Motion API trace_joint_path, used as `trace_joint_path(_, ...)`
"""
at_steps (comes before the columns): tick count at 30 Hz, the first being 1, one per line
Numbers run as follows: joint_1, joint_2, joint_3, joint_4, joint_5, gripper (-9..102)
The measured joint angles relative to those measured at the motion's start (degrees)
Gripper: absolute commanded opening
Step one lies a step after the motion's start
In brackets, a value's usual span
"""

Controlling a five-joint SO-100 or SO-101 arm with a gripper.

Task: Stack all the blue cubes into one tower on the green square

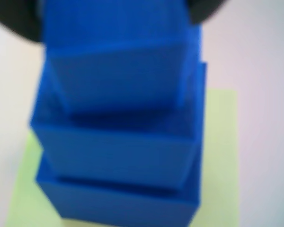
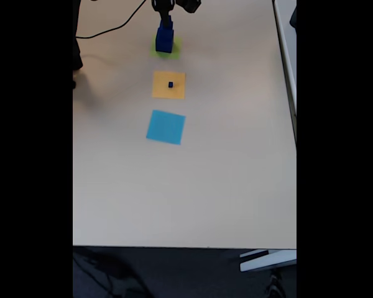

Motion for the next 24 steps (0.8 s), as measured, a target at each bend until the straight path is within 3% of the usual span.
trace_joint_path(24,-0.09,0.0,0.0,-0.97,1.58,0)
